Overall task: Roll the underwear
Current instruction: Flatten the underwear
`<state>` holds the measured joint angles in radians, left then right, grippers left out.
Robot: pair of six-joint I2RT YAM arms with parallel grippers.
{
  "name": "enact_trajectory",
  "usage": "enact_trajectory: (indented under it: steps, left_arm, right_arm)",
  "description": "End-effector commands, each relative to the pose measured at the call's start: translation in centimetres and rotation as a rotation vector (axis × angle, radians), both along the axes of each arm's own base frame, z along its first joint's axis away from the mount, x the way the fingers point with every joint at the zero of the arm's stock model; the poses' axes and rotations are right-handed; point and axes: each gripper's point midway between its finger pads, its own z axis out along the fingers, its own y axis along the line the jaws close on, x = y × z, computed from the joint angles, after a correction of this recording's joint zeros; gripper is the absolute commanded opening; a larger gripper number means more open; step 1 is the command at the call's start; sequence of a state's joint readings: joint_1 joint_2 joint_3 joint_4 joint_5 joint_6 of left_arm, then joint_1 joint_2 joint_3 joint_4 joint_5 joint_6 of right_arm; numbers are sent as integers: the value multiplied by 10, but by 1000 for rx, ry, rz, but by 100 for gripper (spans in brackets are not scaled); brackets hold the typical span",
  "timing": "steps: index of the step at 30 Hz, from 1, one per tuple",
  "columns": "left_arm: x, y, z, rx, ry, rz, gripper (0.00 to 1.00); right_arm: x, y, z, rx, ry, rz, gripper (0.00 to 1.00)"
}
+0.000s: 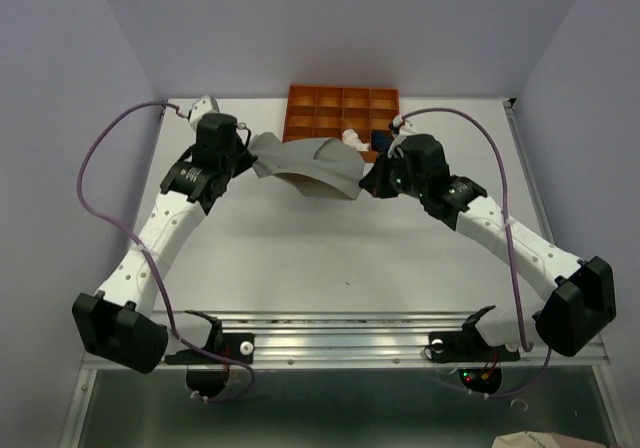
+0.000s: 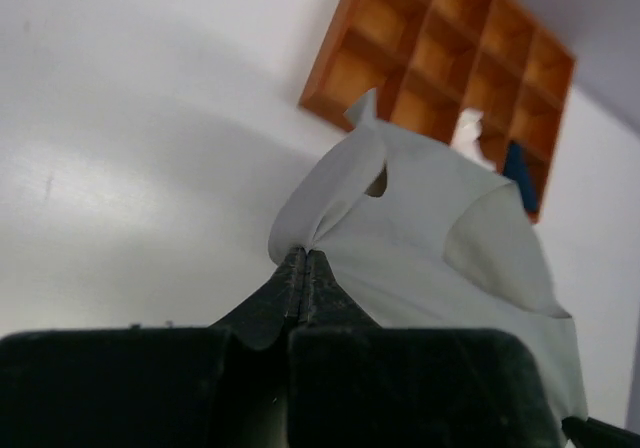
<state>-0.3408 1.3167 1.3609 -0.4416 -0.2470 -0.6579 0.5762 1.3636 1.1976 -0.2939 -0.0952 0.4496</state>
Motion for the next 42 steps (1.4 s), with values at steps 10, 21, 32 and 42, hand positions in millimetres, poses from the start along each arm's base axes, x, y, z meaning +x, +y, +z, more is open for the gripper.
enact_trajectory:
  steps: [10,21,32,42]
  left_arm:
    - [-160,2,-225,-47,597,-88,99]
    - [-121,-13,-155,-85,401,-132,99]
    - [-112,-63,-161,-78,423,-256,99]
    - [-139,-99,-192,-103,519,-352,99]
  right_arm:
    - [-128,-55,-189,-154,509,30,100]
    - [-50,-72,-46,-77,-30,-173,100]
    - [-22,-90,-17,-77,-165,-326,100]
    - [-60,-103,-129,-280,269,-354,100]
